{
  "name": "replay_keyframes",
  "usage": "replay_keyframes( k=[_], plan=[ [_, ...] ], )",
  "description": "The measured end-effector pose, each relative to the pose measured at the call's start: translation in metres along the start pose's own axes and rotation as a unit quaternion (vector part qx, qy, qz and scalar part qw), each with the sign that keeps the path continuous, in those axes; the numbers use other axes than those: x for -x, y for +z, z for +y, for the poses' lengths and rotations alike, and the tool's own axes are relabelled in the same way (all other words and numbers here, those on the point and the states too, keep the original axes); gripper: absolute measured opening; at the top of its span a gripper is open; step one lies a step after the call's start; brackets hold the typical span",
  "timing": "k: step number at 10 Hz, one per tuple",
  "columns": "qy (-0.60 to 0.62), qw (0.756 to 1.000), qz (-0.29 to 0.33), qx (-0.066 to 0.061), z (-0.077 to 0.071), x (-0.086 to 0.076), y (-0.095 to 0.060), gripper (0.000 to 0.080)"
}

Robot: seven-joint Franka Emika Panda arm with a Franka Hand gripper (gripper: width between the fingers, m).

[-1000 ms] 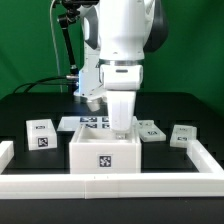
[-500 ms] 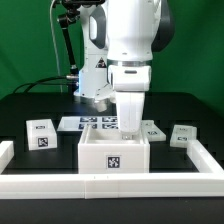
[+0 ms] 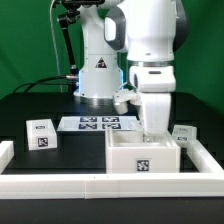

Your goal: Assemble cabinet

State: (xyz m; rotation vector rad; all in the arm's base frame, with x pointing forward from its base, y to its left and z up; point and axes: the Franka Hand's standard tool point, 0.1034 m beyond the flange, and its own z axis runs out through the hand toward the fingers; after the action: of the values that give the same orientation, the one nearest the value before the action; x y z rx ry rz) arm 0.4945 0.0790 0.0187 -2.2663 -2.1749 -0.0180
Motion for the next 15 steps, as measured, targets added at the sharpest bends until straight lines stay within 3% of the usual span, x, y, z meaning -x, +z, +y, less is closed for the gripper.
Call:
replay_keyframes(
  k=[5, 9, 10, 11, 13, 14, 15],
  plan=[
    [0.000, 1.000, 0.006, 0.007, 0.021, -0.038, 0.000, 0.0037],
    [0.006, 1.000, 0.007, 0.008, 0.019, -0.034, 0.001, 0.0039],
    [0.008, 1.000, 0.006, 0.009, 0.019, -0.031, -0.001, 0.0257],
    [0.008, 1.000, 0.007, 0.011, 0.020, -0.031, -0.003, 0.0257],
    [0.024, 0.999, 0.014, 0.034, 0.017, -0.026, -0.016, 0.0574],
    [0.035, 0.999, 0.015, 0.039, 0.009, -0.022, -0.023, 0.0574],
    [0.048, 0.998, 0.014, 0.043, 0.003, -0.019, -0.032, 0.0747]
  ],
)
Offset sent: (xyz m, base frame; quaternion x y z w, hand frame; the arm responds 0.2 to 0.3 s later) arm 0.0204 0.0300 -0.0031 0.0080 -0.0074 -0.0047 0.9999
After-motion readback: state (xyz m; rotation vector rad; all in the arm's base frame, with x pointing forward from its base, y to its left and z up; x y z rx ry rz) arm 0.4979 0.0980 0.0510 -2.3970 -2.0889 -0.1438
